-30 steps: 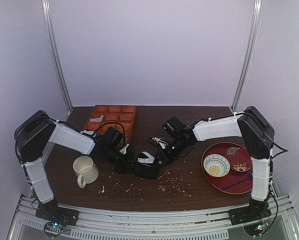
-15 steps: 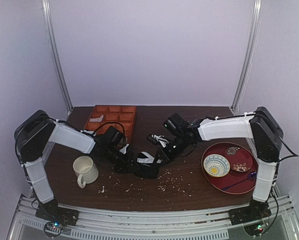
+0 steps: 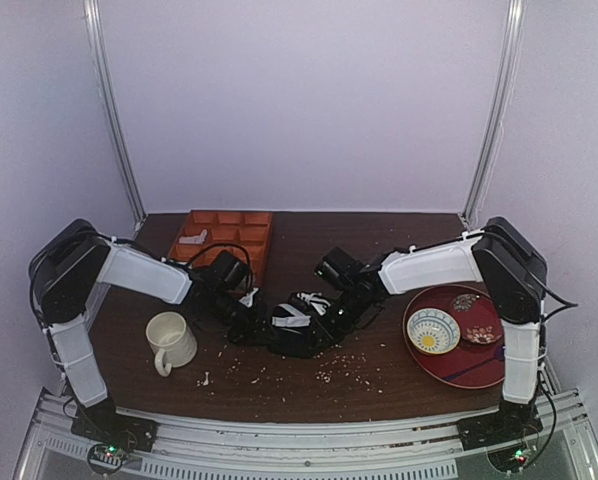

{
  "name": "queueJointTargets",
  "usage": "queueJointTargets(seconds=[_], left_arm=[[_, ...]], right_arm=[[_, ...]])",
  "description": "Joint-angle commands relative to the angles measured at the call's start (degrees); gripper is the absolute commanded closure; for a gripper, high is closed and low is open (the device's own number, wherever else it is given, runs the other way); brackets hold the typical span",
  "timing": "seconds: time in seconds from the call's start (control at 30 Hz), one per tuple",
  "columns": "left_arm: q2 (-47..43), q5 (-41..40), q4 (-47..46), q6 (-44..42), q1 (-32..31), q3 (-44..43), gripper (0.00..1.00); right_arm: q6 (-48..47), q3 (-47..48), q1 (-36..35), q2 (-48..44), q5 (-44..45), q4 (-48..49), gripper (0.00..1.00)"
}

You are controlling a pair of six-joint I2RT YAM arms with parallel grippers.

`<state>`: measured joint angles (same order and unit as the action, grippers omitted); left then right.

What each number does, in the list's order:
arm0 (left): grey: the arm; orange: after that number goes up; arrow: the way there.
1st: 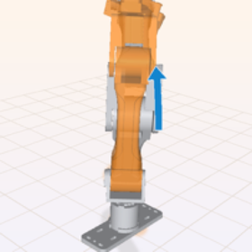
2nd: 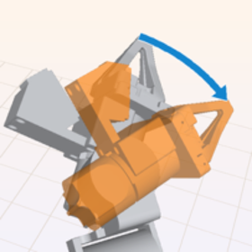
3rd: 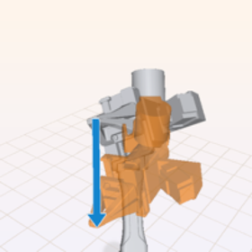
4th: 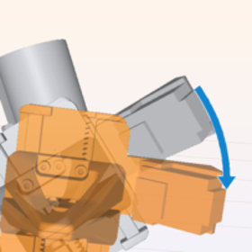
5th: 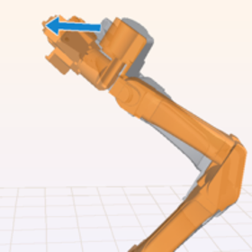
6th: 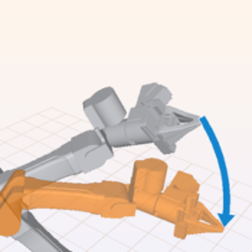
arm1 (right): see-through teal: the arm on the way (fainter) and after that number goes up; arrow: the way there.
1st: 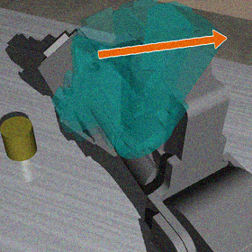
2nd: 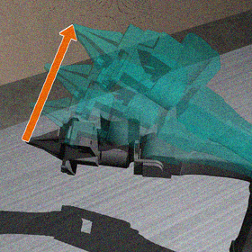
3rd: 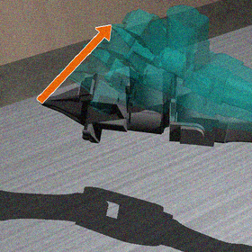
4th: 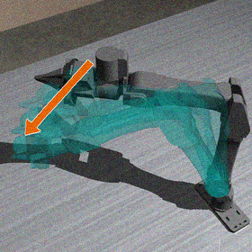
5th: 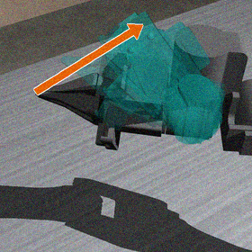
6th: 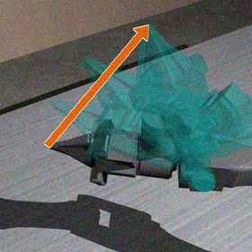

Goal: Roll the underwear
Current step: Roll the underwear at the center of the board.

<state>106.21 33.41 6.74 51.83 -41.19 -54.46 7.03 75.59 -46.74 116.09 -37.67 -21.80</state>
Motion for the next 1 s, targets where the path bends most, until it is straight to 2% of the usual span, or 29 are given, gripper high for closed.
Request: queueJointTargets(seconds=[0.0, 0.23, 0.67, 0.97], left_arm=[[2.92, -2.54, 9.17, -1.95, 0.46, -0.07, 1.0], [3.68, -1.79, 9.17, -1.91, 0.48, -1.23, 1.0], [4.1, -0.75, 8.2, -1.8, 0.64, -1.07, 1.0], [3.67, -0.57, 7.94, -1.81, 0.63, -0.34, 1.0]], right_arm=[[-2.9, -3.38, -1.5, -6.96, 8.02, 0.98, 0.99], [-10.76, -6.91, -8.66, -14.91, 23.27, 4.06, 0.85], [-23.94, -10.56, -21.18, -9.94, 54.14, 14.47, 0.73], [-27.38, -8.08, -22.75, -4.16, 60.28, 17.42, 0.7]])
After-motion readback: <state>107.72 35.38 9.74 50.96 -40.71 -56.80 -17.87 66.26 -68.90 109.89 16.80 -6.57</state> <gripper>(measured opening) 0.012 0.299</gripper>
